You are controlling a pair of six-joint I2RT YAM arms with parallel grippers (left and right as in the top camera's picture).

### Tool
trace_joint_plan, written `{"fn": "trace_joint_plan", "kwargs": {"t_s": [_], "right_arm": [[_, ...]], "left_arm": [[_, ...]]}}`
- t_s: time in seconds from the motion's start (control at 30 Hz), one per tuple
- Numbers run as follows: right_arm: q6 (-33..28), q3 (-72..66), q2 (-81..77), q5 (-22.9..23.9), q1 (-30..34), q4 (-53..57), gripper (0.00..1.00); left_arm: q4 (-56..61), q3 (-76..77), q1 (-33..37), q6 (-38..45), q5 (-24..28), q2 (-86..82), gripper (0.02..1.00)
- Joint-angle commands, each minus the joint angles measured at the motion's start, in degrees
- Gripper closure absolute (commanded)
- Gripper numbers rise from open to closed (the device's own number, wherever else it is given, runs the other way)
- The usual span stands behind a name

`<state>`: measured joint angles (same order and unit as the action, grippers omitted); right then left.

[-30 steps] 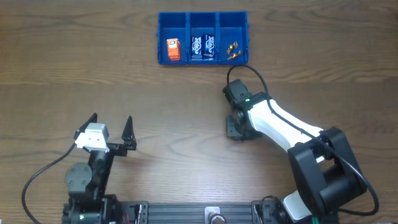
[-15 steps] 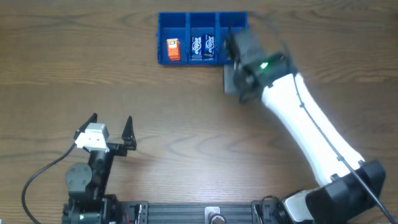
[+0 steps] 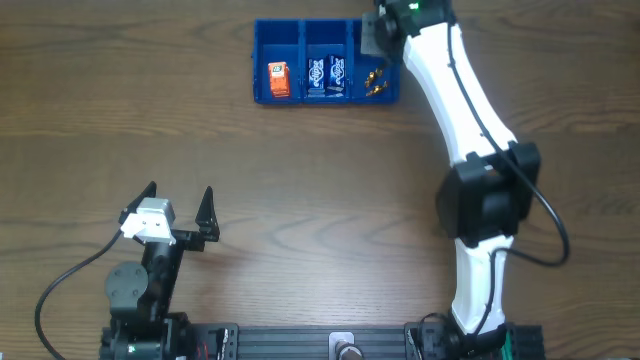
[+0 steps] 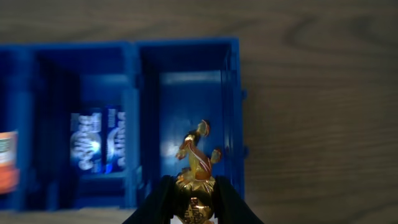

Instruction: Sort Candies Into Trays

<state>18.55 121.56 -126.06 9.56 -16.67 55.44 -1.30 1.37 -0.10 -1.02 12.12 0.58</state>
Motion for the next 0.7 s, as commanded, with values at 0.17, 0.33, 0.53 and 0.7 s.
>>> {"fn": "trace_joint_plan", "kwargs": {"t_s": [0.17, 0.33, 0.53, 0.7], "right_arm": [[-1.0, 1.8, -4.1, -0.6, 0.5, -2.7, 0.805], [-1.0, 1.8, -4.2, -0.6, 0.5, -3.0, 0.750], [-1.1, 1.8, -4.2, -2.1, 0.5, -3.4, 0.540], [-1.2, 1.8, -2.8, -2.3, 1.6, -3.5, 0.283]], "left_arm": [[-1.9, -1.1, 0.2, 0.9, 1.0, -0.4, 0.020], [-1.9, -1.1, 0.2, 0.9, 1.0, -0.4, 0.020], [-1.9, -1.1, 0.2, 0.9, 1.0, -0.4, 0.020], [-1.9, -1.1, 0.2, 0.9, 1.0, -0.4, 0.020]]}}
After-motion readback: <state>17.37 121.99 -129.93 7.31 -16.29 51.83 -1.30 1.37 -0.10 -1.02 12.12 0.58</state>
